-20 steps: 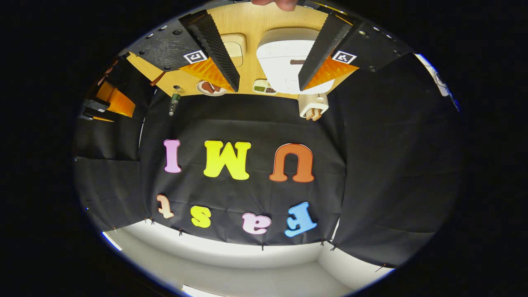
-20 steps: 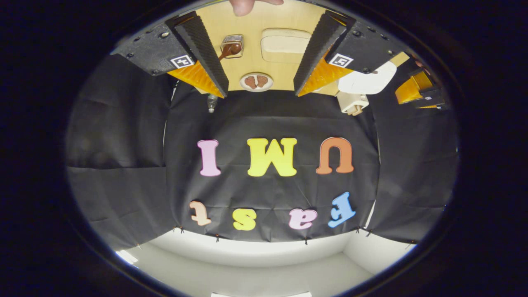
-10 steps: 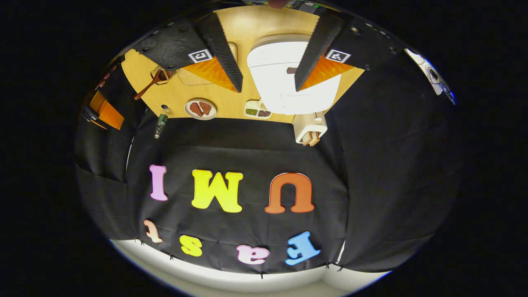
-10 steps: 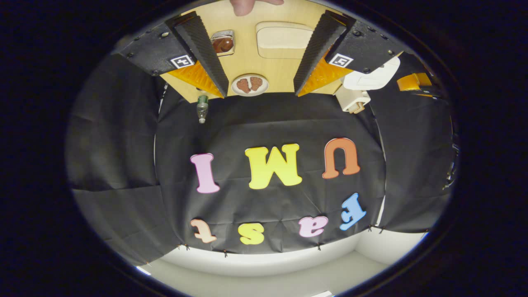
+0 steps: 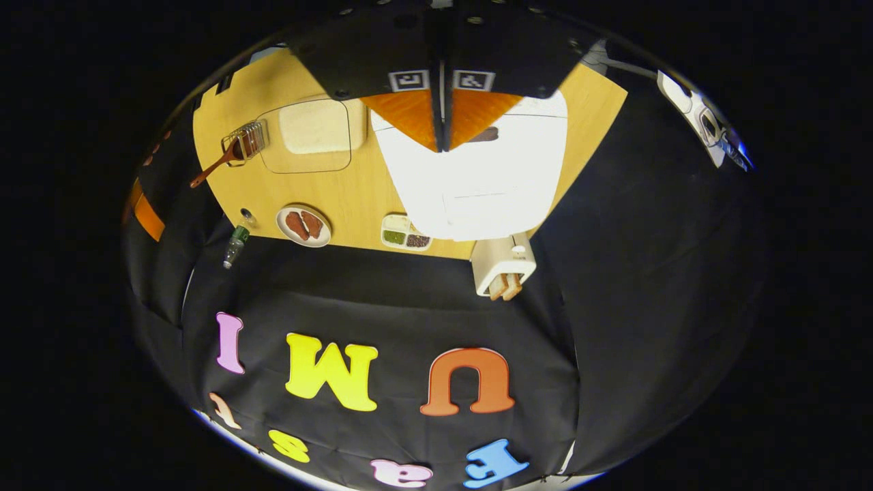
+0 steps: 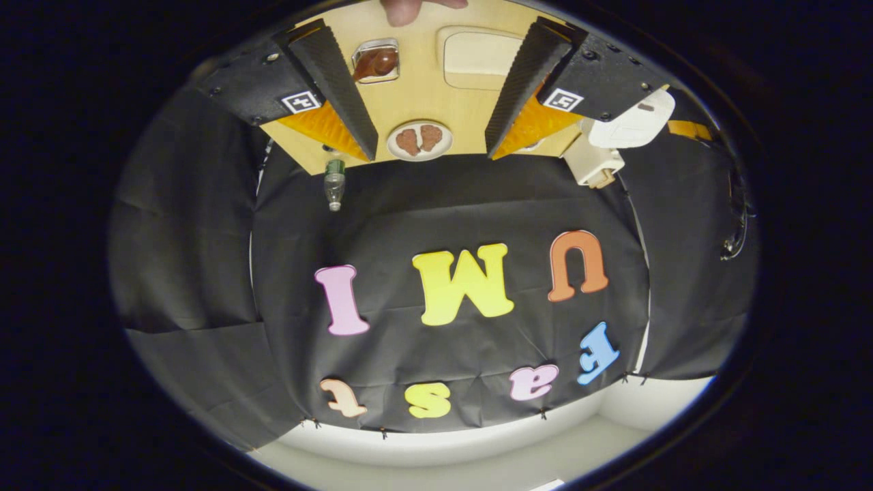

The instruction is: Close the left gripper, press the button to open the rice cooker; take a wooden spoon from the chopstick holder with the right hand, scoop a spoonful of rice and pour it into the rice cooker, then put the wooden spoon back into the chopstick holder.

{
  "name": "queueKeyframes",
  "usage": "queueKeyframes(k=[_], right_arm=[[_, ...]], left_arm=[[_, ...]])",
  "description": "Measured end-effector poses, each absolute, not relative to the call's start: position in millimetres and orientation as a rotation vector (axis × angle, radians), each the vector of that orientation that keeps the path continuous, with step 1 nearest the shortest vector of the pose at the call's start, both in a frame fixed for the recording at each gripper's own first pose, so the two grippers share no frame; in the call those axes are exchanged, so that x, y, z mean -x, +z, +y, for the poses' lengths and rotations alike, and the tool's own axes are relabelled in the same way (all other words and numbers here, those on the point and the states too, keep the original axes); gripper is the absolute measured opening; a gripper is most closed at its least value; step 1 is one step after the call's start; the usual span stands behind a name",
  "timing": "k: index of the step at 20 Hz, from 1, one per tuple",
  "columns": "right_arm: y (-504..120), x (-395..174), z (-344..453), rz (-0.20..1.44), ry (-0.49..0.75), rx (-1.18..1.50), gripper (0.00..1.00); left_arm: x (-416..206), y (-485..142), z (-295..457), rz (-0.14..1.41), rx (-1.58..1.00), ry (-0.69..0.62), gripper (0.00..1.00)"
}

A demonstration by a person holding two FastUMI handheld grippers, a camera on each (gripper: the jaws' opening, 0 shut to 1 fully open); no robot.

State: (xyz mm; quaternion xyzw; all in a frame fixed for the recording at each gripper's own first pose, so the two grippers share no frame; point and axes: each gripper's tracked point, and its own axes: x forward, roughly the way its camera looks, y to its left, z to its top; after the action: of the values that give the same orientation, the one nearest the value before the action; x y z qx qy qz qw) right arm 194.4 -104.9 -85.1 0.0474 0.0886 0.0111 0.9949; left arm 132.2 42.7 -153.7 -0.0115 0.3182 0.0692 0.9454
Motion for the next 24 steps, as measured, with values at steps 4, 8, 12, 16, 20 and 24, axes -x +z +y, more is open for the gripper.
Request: queueKeyframes(k=[4,8,12,16,20,24], right_arm=[[-100,-198,-116,0.212,0.016,-0.104,0.99],[-109,-200,-125,0.235,0.012,-0.104,1.0],[-119,-203,-131,0.256,-0.003,-0.117,0.99],[-124,-204,-131,0.265,-0.005,-0.127,1.0],[-124,-204,-129,0.268,-0.002,-0.128,0.99],[-121,-206,-127,0.259,0.008,-0.123,1.0]], left_arm=[[-141,-180,50,0.733,0.112,0.115,0.0],[-149,-201,72,0.79,0.146,0.165,0.0],[-151,-215,79,0.835,0.13,0.168,0.0],[-152,-220,77,0.855,0.086,0.146,0.0],[-152,-224,79,0.853,0.09,0.161,0.0],[-157,-204,80,0.795,0.101,0.18,0.0]])
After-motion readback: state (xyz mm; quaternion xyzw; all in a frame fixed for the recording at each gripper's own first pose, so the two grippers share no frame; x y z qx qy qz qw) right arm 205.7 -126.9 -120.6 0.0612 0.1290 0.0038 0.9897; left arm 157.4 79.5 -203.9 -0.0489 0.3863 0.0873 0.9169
